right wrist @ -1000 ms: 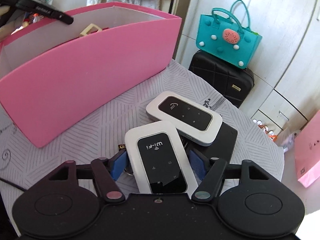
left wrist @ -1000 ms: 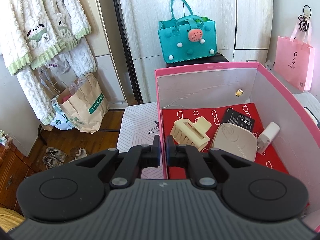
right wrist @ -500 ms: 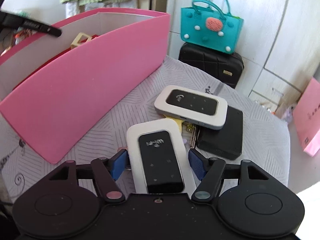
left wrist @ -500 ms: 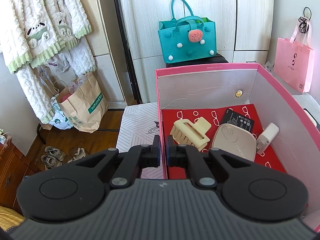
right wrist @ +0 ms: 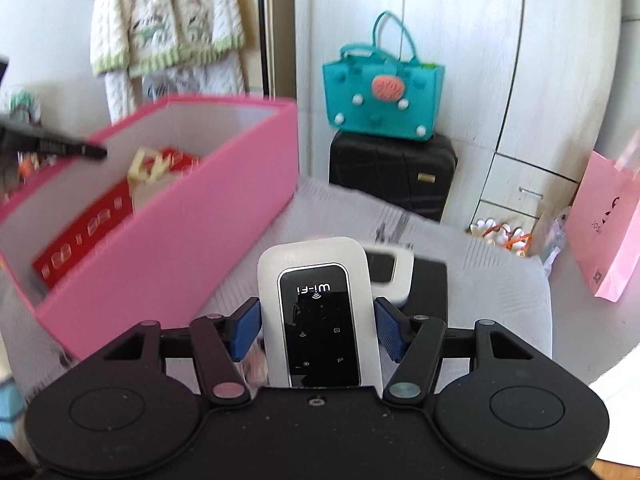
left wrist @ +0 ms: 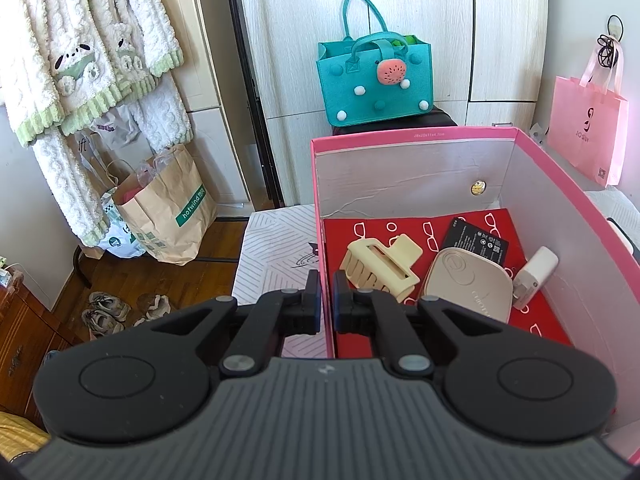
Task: Organize rigid objects
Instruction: 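Lower the white Wi-Fi router into the pink box and release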
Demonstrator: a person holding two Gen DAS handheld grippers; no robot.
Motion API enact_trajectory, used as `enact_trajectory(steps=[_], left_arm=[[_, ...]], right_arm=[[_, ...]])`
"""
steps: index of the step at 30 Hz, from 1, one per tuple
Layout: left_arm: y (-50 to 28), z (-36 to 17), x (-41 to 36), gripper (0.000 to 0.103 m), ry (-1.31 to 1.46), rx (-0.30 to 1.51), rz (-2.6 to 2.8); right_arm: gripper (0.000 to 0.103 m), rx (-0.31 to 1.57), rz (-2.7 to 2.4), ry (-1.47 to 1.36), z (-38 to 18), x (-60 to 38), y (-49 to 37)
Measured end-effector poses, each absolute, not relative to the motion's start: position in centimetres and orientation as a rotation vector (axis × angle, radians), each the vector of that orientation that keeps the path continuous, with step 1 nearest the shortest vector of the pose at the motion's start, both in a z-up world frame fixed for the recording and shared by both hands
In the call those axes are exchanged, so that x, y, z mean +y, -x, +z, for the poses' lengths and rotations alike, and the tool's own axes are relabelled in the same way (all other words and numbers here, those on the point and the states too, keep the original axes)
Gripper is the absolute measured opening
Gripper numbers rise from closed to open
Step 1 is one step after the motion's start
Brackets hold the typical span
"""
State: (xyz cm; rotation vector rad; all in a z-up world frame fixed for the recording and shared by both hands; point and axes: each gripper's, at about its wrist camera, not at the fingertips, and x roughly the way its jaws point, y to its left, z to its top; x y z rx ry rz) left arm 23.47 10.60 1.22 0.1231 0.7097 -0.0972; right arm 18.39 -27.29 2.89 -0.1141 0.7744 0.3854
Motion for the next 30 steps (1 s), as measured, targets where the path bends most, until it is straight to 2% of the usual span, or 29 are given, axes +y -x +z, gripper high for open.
enact_trajectory(steps=[10, 16, 20, 30], left_arm=[[-23.1, 1.3, 10.3, 0.005, -0.151, 0.677, -0.088], [-23.2, 1.3, 10.5, 0.005, -0.133, 0.673, -0.089], [-23.1, 1.3, 10.7, 0.005, -0.121, 0.669, -0.087], [-23.2, 1.2, 11.2, 0.005, -0.070, 0.674, -0.097]], right_arm=[[0.066, 0.633, 0.519, 0.086, 8.5, -24.0, -20.0], [0.066, 0.626, 0.699, 0.253, 10.8, -17.6, -20.0], [0.066, 0.714, 0.838, 0.328, 10.2, -13.6, -21.1], [0.066, 0.900, 1.022, 0.491, 4.7, -6.3, -24.4]])
